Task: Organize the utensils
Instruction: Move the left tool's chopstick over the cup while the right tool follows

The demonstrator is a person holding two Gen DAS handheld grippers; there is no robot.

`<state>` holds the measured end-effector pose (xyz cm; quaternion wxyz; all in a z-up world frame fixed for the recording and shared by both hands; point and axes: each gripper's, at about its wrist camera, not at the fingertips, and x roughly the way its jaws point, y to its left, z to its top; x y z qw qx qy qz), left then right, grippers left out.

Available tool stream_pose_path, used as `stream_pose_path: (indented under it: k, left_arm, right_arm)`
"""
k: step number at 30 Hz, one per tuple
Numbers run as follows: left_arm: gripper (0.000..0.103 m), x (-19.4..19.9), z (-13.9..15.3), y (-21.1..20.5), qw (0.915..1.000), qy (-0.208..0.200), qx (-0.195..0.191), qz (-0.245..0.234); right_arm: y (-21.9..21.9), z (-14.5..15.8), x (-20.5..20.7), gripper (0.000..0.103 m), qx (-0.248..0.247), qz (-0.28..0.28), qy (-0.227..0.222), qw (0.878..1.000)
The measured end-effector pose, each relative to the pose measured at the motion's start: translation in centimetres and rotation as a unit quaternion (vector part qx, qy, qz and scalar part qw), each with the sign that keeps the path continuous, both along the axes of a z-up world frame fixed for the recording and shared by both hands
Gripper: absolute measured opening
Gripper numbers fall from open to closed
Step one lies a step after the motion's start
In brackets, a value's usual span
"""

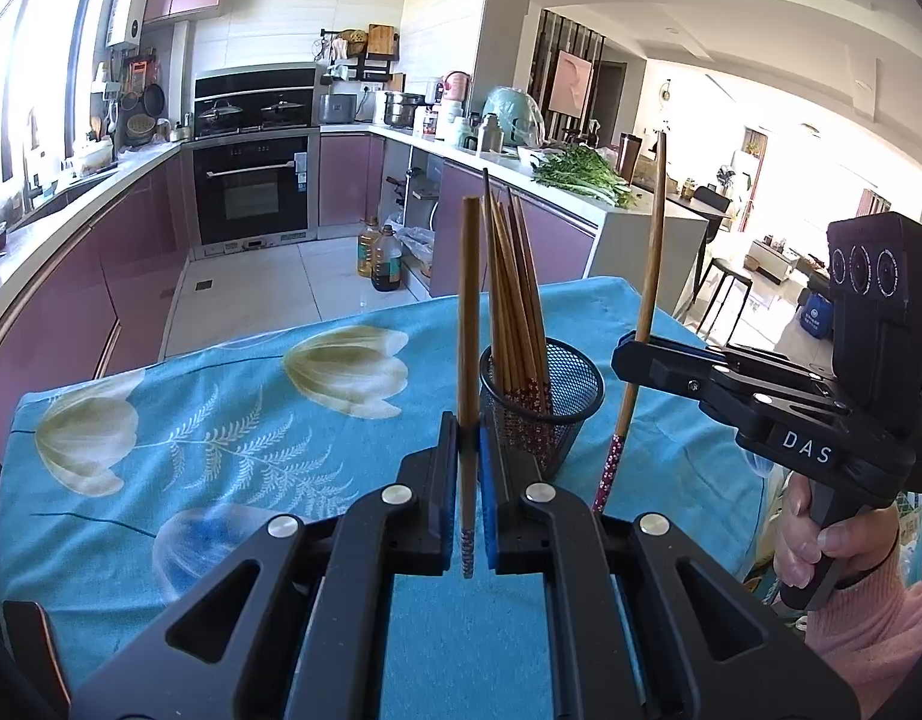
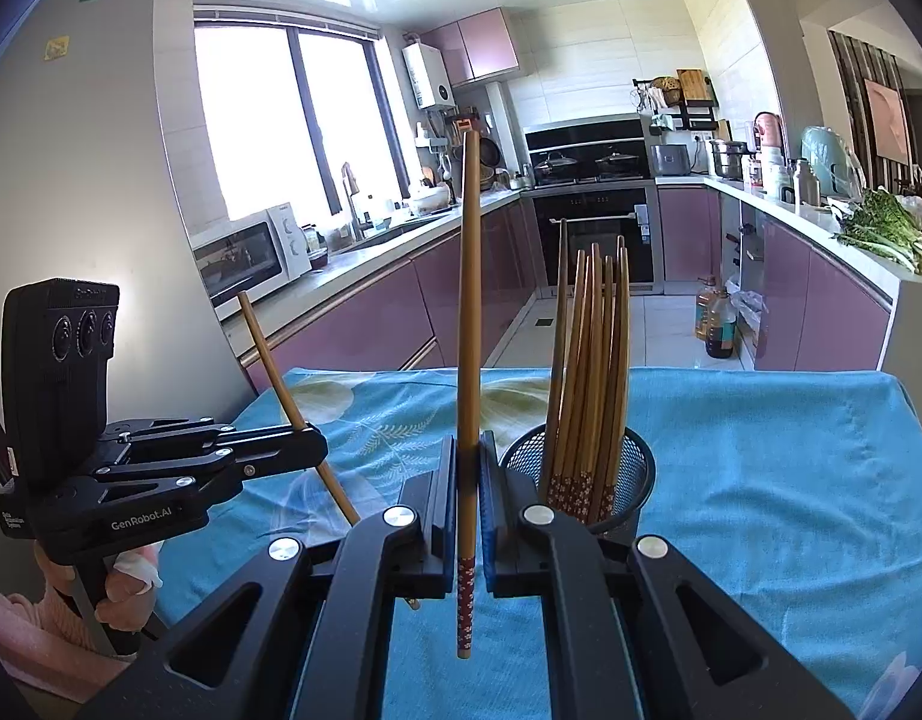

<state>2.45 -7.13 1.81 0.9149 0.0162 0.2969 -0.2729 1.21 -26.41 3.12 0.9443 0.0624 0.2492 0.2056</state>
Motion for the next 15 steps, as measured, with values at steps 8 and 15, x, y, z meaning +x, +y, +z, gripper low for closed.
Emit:
stream_pose_path:
  k: [8,15]
  left_arm:
    - [0.007,-0.1,0.6,-0.2,1.0000,-0.006,-0.001,-0.003]
    - [0.008,-0.1,1.7,-0.4,0.9998,-0.014,-0.008,-0.014]
  right_arm:
    - [0.0,0.5,0.0,0.006,-0.002,-0.003,-0.010,1.000]
    - [-0.4,1.0,0.2,0.006,0.000,-0.005,-0.017,1.000]
